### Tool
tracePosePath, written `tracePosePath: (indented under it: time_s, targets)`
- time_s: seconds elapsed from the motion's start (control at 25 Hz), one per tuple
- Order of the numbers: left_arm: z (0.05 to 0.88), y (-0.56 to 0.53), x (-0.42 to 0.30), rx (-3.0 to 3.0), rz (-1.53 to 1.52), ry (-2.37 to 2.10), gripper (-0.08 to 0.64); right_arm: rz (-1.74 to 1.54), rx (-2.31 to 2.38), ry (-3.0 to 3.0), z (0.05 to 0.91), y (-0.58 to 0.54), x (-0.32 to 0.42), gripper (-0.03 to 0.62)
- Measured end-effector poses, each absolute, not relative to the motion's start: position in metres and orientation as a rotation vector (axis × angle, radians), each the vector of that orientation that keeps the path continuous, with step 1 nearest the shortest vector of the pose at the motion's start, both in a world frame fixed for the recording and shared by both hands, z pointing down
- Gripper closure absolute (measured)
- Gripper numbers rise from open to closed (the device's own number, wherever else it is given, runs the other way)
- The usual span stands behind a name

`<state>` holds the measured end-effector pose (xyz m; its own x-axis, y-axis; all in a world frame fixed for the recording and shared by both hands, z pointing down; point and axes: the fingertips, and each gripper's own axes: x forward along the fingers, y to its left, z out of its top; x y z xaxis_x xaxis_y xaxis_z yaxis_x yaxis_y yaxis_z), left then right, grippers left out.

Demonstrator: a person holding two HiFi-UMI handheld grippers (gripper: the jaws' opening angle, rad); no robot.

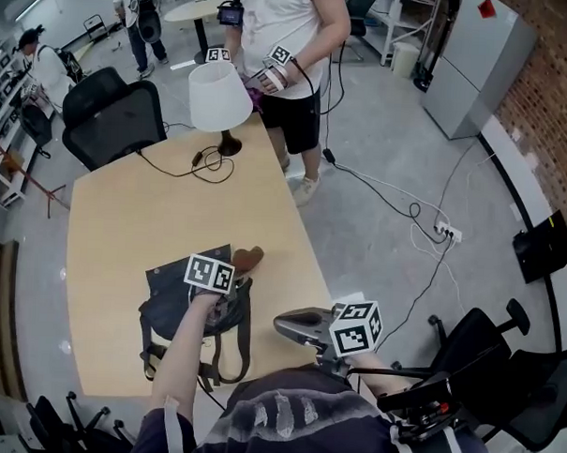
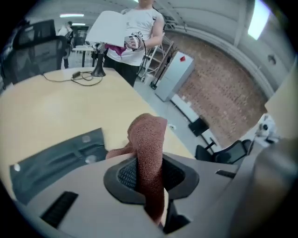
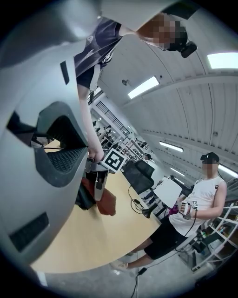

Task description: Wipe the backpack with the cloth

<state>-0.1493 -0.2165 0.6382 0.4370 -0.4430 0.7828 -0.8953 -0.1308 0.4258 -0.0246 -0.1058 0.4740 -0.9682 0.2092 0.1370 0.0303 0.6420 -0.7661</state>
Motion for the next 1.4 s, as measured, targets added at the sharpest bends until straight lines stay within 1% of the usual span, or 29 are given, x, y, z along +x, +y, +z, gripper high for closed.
tracePosePath:
  time_s: [0.12,0.2,0.28,0.44,0.64,0.72,0.88,1.08,1.4]
  targets:
    - [0.608,-0.229,-0.102,1.811,0.32,-1.027,0.482,1.214,-0.216,-2.65,0.473,-0.105,-0.022,0.591]
    - [0.602,-0.232,-0.092,1.805,0.271,-1.018,0.482,1.203,-0.228,-2.655,0.472,-0.106,-0.021,0.591]
    - [0.616,-0.226,-0.099,1.755,0.308,-1.066,0.482,1.211,-0.222,-2.652,0.474,-0.107,-0.02,0.591]
    - [0.647,-0.188,-0.135,1.631,0.462,-1.24,0.482,1.23,-0.219,-2.634,0.478,-0.099,-0.02,0.591]
    - [0.636,-0.142,-0.159,1.658,0.552,-1.365,0.482,1.215,-0.241,-2.606,0.475,-0.081,-0.021,0.591]
    - [0.626,-0.13,-0.176,1.668,0.588,-1.431,0.482,1.164,-0.278,-2.62,0.467,-0.079,-0.033,0.591]
    - [0.628,-0.097,-0.231,1.633,0.819,-1.563,0.483,1.083,-0.334,-2.637,0.459,-0.08,-0.064,0.591]
    - [0.646,-0.037,-0.282,1.527,0.844,-1.623,0.483,1.111,-0.376,-2.598,0.462,-0.058,-0.091,0.591]
    - [0.646,0.037,-0.356,1.397,0.841,-1.708,0.483,1.081,-0.38,-2.616,0.455,-0.034,-0.122,0.591]
